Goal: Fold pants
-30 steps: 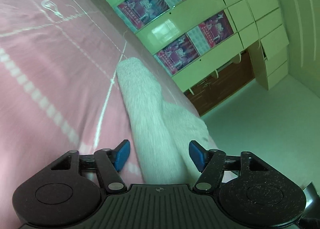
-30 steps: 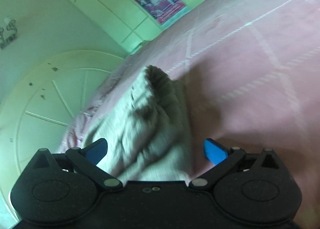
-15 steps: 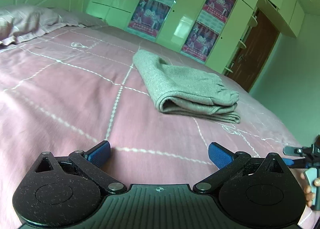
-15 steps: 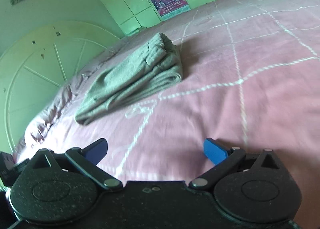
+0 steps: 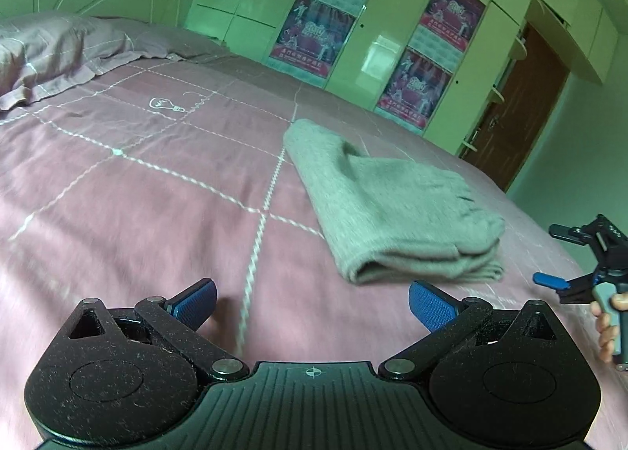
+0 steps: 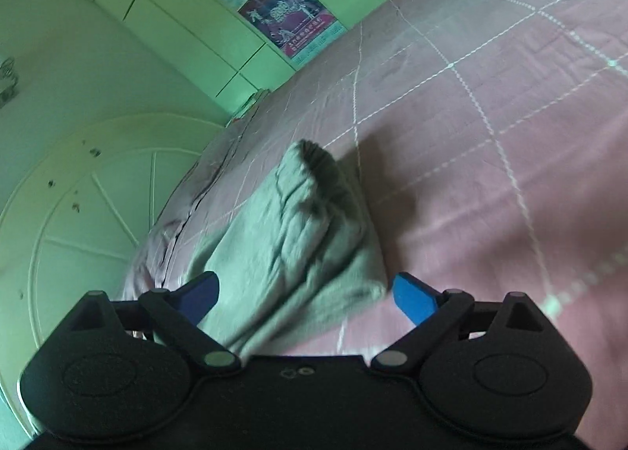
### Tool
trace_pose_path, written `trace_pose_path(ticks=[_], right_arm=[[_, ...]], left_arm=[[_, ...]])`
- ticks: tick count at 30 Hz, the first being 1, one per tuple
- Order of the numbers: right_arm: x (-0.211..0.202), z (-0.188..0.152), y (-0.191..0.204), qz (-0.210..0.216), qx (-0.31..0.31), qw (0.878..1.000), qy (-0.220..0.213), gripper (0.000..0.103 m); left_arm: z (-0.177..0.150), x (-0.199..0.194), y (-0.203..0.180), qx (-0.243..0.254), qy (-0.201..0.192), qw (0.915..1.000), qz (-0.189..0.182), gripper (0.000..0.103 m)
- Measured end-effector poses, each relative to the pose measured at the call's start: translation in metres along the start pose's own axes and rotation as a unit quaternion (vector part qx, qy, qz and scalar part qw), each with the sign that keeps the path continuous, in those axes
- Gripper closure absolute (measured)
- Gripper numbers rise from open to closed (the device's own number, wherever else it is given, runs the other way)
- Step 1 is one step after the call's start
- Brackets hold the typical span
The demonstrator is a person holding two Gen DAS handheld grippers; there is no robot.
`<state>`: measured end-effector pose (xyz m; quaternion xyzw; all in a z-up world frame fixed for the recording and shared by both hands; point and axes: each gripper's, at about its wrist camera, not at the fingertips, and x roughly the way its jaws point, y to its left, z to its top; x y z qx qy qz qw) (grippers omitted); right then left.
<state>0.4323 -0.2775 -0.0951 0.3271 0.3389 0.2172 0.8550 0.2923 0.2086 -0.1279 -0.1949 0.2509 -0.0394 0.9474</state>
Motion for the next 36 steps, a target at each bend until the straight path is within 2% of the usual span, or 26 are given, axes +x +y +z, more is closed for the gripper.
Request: trace_pose_path(ticks=[1, 3, 5, 6, 7, 8, 11, 14, 17, 19, 20, 22, 24, 25, 27, 28, 29, 30, 32, 33, 35, 36], right_arm=[[0.013, 0.006, -0.002, -0.003, -0.001, 1.000, 0.002, 0.013], [0.037, 0.014, -0.004, -0.018, -0.008, 1.000, 0.006, 0.025], [0.056, 0.017, -0.007, -0.032, -0.009, 0.999, 0.019, 0.029], [0.063, 0.017, -0.009, -0.030, -0.010, 0.999, 0.027, 0.049], [0.068, 0.015, -0.007, -0.029, -0.022, 0.999, 0.028, 0.054], [0.069, 0.013, -0.004, -0.036, -0.038, 0.998, 0.023, 0.059], [0.065, 0.011, -0.006, -0.030, -0.030, 0.999, 0.020, 0.072], [0.044, 0.003, -0.018, -0.020, 0.024, 1.000, -0.006, 0.080], [0.041, -0.015, -0.040, 0.000, 0.094, 0.995, -0.010, 0.080], [0.041, -0.016, -0.040, 0.007, 0.106, 0.994, -0.013, 0.077], [0.039, -0.013, -0.032, -0.005, 0.085, 0.996, -0.020, 0.078], [0.026, -0.008, -0.003, -0.021, 0.005, 0.998, -0.059, 0.080], [0.021, -0.004, 0.019, -0.017, -0.045, 0.995, -0.091, 0.079], [0.025, -0.002, 0.028, 0.002, -0.061, 0.994, -0.089, 0.078], [0.044, -0.002, 0.040, 0.035, -0.085, 0.994, -0.052, 0.080], [0.055, -0.004, 0.041, 0.031, -0.096, 0.994, -0.032, 0.081], [0.067, -0.007, 0.037, -0.014, -0.103, 0.995, -0.009, 0.086], [0.076, -0.009, 0.024, -0.052, -0.088, 0.995, 0.009, 0.103], [0.073, -0.008, -0.014, -0.013, 0.009, 1.000, -0.001, 0.103], [0.071, -0.007, -0.018, 0.000, 0.032, 0.999, 0.003, 0.103], [0.062, -0.006, -0.006, 0.000, 0.014, 1.000, 0.008, 0.103], [0.055, -0.006, 0.002, -0.005, -0.003, 1.000, 0.010, 0.088]], left_arm=[[0.004, 0.008, 0.003, -0.002, 0.002, 1.0000, 0.004, 0.000], [0.007, 0.019, 0.010, -0.025, 0.007, 0.9997, 0.002, 0.000], [0.002, 0.022, 0.015, -0.037, 0.002, 0.9993, -0.005, 0.000], [0.000, 0.021, 0.016, -0.041, -0.003, 0.9991, -0.010, 0.000], [-0.001, 0.020, 0.018, -0.046, -0.005, 0.9988, -0.013, 0.000], [-0.002, 0.019, 0.019, -0.053, -0.008, 0.9984, -0.017, 0.000], [-0.004, 0.018, 0.022, -0.064, -0.012, 0.9976, -0.026, 0.000], [-0.005, 0.019, 0.022, -0.065, -0.013, 0.9974, -0.027, 0.000], [-0.006, 0.019, 0.023, -0.069, -0.016, 0.9970, -0.031, 0.000], [-0.006, 0.020, 0.024, -0.071, -0.015, 0.9969, -0.032, 0.000], [-0.005, 0.020, 0.024, -0.070, -0.015, 0.9969, -0.032, 0.000], [-0.006, 0.020, 0.024, -0.069, -0.016, 0.9969, -0.033, 0.000], [-0.006, 0.020, 0.026, -0.073, -0.019, 0.9965, -0.036, 0.000], [-0.007, 0.021, 0.026, -0.073, -0.019, 0.9965, -0.036, 0.000], [-0.007, 0.022, 0.025, -0.071, -0.017, 0.9967, -0.034, 0.000], [-0.006, 0.023, 0.025, -0.072, -0.017, 0.9967, -0.035, 0.000], [-0.006, 0.022, 0.025, -0.073, -0.017, 0.9965, -0.036, 0.000], [-0.007, 0.022, 0.027, -0.075, -0.018, 0.9963, -0.038, 0.000], [-0.008, 0.020, 0.027, -0.077, -0.020, 0.9961, -0.039, 0.000], [-0.008, 0.020, 0.027, -0.076, -0.020, 0.9961, -0.039, 0.000], [-0.008, 0.020, 0.026, -0.074, -0.020, 0.9964, -0.036, 0.000], [-0.008, 0.020, 0.025, -0.072, -0.020, 0.9966, -0.034, 0.000]])
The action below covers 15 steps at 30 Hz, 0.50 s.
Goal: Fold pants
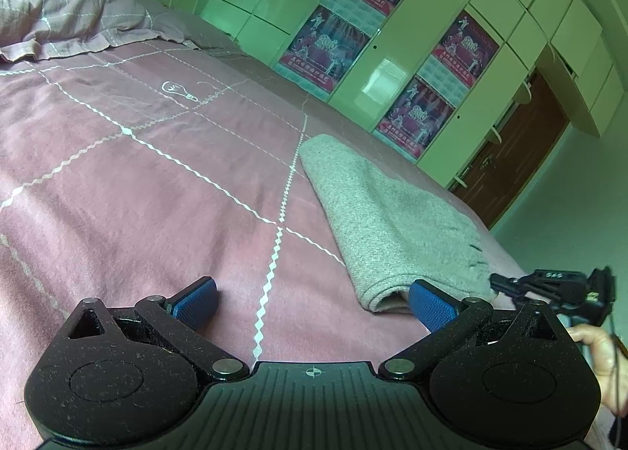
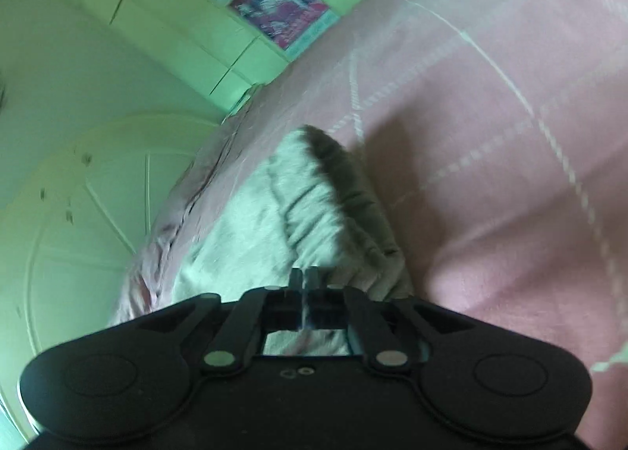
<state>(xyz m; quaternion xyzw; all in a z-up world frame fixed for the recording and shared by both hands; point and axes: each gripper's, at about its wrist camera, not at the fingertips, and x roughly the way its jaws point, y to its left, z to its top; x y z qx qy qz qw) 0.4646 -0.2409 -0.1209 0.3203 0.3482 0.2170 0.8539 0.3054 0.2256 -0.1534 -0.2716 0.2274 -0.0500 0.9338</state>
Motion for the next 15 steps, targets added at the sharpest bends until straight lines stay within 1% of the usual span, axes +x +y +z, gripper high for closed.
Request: trace_pose_path(ticks=[1, 2, 3, 4, 7, 8, 10, 11, 13, 15], right_arm=[[-0.010, -0.002, 0.005, 0.001, -0.011, 1.000, 0.002, 0.074], [-0.020, -0.006, 0.007, -0.006, -0.018, 1.000, 0.001, 0.049], [-0.032, -0.012, 0.011, -0.014, -0.033, 0.999, -0.004, 0.029], [-0.047, -0.018, 0.016, -0.022, -0.056, 0.998, -0.009, 0.026], [-0.087, -0.042, 0.023, -0.040, -0.103, 0.994, -0.004, 0.027], [-0.103, -0.048, 0.026, -0.045, -0.118, 0.992, -0.006, 0.024], [-0.131, -0.069, 0.038, -0.065, -0.149, 0.986, -0.024, 0.008], [-0.148, -0.080, 0.046, -0.079, -0.163, 0.983, -0.041, 0.006], [-0.175, -0.101, 0.058, -0.083, -0.180, 0.978, -0.063, 0.006], [-0.196, -0.119, 0.070, -0.089, -0.195, 0.974, -0.076, 0.006]], left_arm=[[0.000, 0.000, -0.001, 0.001, 0.000, 1.0000, 0.003, 0.000], [0.000, -0.001, -0.002, 0.002, 0.000, 1.0000, 0.008, 0.000], [-0.001, -0.004, -0.005, 0.004, 0.001, 0.9999, 0.016, 0.000], [-0.002, -0.007, -0.008, 0.008, 0.002, 0.9996, 0.027, 0.000], [-0.010, -0.023, -0.019, 0.019, 0.015, 0.9985, 0.048, 0.000], [-0.013, -0.031, -0.023, 0.021, 0.018, 0.9982, 0.053, 0.000], [-0.023, -0.048, -0.036, 0.033, 0.026, 0.9975, 0.057, 0.000], [-0.028, -0.059, -0.045, 0.040, 0.026, 0.9968, 0.063, 0.000], [-0.039, -0.082, -0.061, 0.049, 0.025, 0.9961, 0.070, 0.000], [-0.049, -0.103, -0.078, 0.058, 0.022, 0.9949, 0.079, 0.000]])
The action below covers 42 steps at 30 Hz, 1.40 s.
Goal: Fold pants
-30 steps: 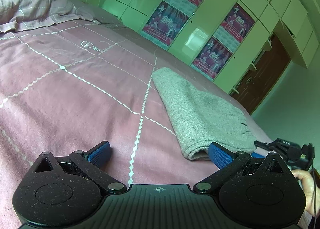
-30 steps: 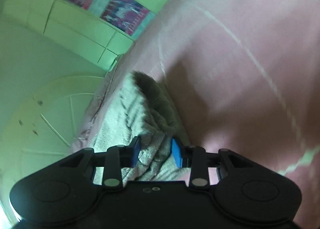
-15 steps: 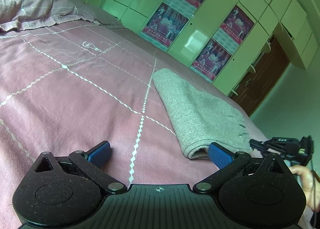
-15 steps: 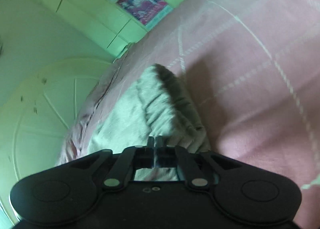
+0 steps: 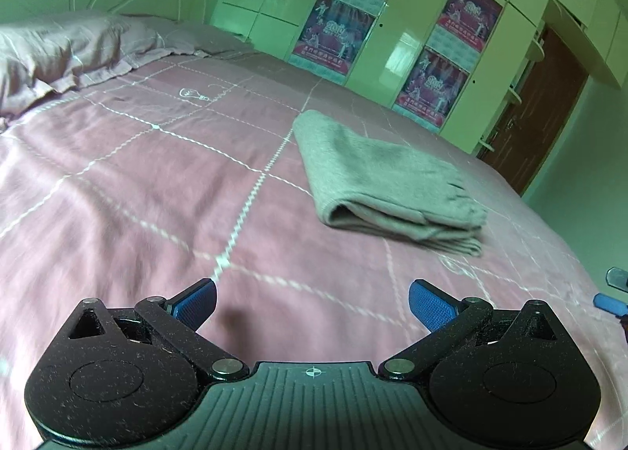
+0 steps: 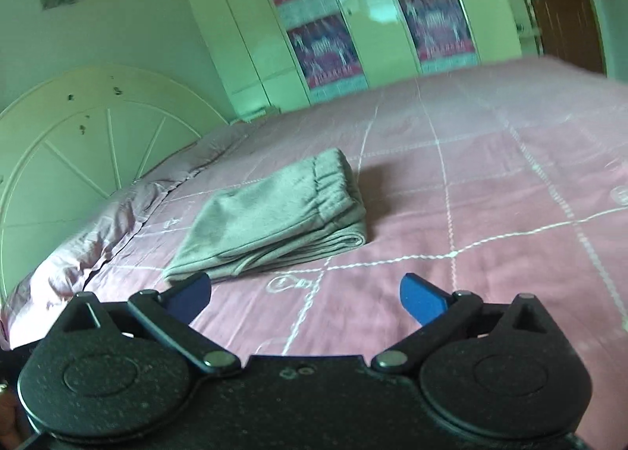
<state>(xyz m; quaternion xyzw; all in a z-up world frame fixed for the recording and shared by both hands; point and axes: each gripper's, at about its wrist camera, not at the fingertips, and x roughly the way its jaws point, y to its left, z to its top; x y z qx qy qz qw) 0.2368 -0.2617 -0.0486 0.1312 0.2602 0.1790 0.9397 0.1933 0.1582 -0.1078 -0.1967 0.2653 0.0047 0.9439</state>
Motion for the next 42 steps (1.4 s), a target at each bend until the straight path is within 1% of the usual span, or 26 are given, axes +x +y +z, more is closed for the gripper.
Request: trace_pose_path(ticks=[1, 2, 4, 5, 7, 8, 10, 12, 14, 15, 16, 18, 22, 25, 29, 37, 42], right_arm=[[-0.009, -0.004, 0.006, -0.002, -0.004, 1.000, -0.001, 0.006], [-0.018, -0.005, 0.013, 0.007, -0.009, 1.000, 0.000, 0.006], [-0.038, -0.012, 0.024, 0.042, -0.011, 0.999, 0.004, 0.006], [-0.046, -0.016, 0.030, 0.050, -0.012, 0.999, 0.003, 0.006], [-0.065, -0.024, 0.044, 0.041, -0.026, 0.999, 0.003, 0.006], [-0.071, -0.027, 0.050, 0.038, -0.033, 0.999, 0.005, 0.006], [-0.082, -0.034, 0.060, 0.022, -0.051, 0.998, 0.012, 0.006], [-0.093, -0.042, 0.068, 0.012, -0.075, 0.997, 0.006, 0.006], [-0.097, -0.047, 0.075, 0.021, -0.108, 0.994, 0.021, 0.006], [-0.101, -0.047, 0.078, 0.012, -0.117, 0.993, 0.020, 0.006], [-0.106, -0.046, 0.078, 0.009, -0.114, 0.993, 0.014, 0.006], [-0.117, -0.046, 0.075, 0.023, -0.100, 0.995, 0.011, 0.006], [-0.125, -0.045, 0.083, 0.004, -0.108, 0.994, 0.000, 0.006], [-0.127, -0.045, 0.091, 0.007, -0.112, 0.994, -0.006, 0.006], [-0.130, -0.045, 0.106, 0.000, -0.146, 0.989, -0.018, 0.006], [-0.134, -0.039, 0.104, -0.004, -0.137, 0.990, -0.028, 0.006], [-0.136, -0.039, 0.109, -0.006, -0.150, 0.988, -0.031, 0.006]], left_arm=[[-0.004, -0.012, -0.008, 0.008, -0.001, 0.9999, 0.008, 0.000], [-0.008, -0.022, -0.016, 0.015, -0.003, 0.9998, 0.014, 0.000], [-0.016, -0.046, -0.031, 0.040, -0.019, 0.9988, 0.022, 0.000], [-0.019, -0.059, -0.038, 0.050, -0.030, 0.9981, 0.020, 0.000], [-0.026, -0.088, -0.053, 0.067, -0.061, 0.9957, 0.019, 0.000], [-0.029, -0.101, -0.059, 0.073, -0.068, 0.9947, 0.022, 0.000], [-0.031, -0.123, -0.068, 0.071, -0.063, 0.9953, 0.022, 0.000], [-0.034, -0.141, -0.075, 0.072, -0.061, 0.9955, 0.017, 0.000], [-0.037, -0.154, -0.083, 0.079, -0.052, 0.9955, 0.009, 0.000], [-0.040, -0.160, -0.090, 0.088, -0.048, 0.9949, 0.007, 0.000], [-0.043, -0.165, -0.094, 0.096, -0.045, 0.9943, 0.007, 0.000], [-0.049, -0.176, -0.102, 0.107, -0.047, 0.9930, 0.012, 0.000], [-0.053, -0.187, -0.108, 0.096, -0.052, 0.9939, 0.013, 0.000], [-0.050, -0.192, -0.112, 0.091, -0.056, 0.9942, 0.014, 0.000], [-0.047, -0.196, -0.120, 0.100, -0.066, 0.9927, 0.014, 0.000], [-0.049, -0.202, -0.127, 0.113, -0.079, 0.9904, 0.012, 0.000], [-0.049, -0.203, -0.133, 0.121, -0.082, 0.9891, 0.010, 0.000]])
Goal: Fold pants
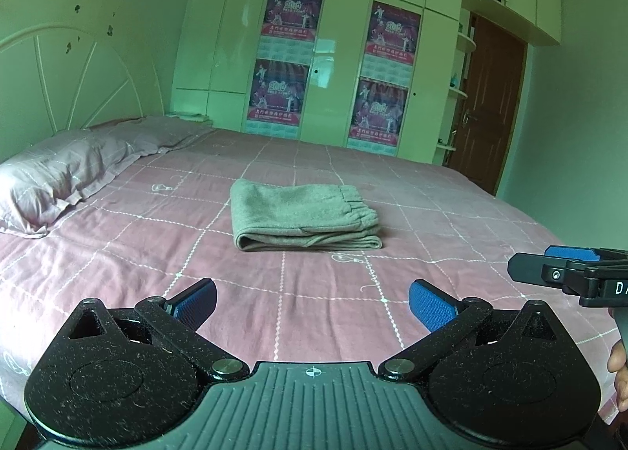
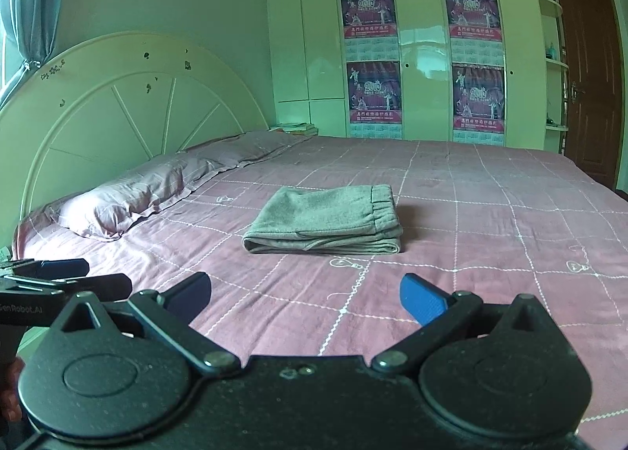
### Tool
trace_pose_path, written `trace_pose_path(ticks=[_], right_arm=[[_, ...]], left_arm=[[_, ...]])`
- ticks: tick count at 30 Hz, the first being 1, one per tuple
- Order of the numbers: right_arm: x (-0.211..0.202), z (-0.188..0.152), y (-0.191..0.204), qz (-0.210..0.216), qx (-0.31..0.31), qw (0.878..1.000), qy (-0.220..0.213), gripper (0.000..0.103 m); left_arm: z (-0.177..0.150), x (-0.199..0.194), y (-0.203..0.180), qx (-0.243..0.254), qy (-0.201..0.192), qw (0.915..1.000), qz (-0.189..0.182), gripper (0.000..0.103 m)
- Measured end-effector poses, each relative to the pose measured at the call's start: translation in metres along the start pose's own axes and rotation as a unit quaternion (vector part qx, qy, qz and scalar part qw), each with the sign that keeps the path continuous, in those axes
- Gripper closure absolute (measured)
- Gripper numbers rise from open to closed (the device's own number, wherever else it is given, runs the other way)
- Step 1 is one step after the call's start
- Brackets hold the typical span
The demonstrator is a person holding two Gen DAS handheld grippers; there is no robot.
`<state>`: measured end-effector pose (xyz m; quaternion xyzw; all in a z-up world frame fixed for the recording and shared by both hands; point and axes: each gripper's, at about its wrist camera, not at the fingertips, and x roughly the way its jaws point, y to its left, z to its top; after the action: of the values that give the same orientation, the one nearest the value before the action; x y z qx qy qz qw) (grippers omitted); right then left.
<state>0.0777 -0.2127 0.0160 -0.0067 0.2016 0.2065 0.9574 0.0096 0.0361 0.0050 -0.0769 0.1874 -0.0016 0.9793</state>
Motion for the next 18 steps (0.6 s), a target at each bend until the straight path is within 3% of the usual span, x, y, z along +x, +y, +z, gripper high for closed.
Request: trace_pose_path(ticks=[18], right_arm=[[0.0006, -0.0030, 0.0004, -0.004, -0.014, 1.000, 0.001, 0.006]], left_arm=[[0.0010, -0.0015, -0.0047, 0.002, -0.001, 1.0000, -0.004, 0.000]])
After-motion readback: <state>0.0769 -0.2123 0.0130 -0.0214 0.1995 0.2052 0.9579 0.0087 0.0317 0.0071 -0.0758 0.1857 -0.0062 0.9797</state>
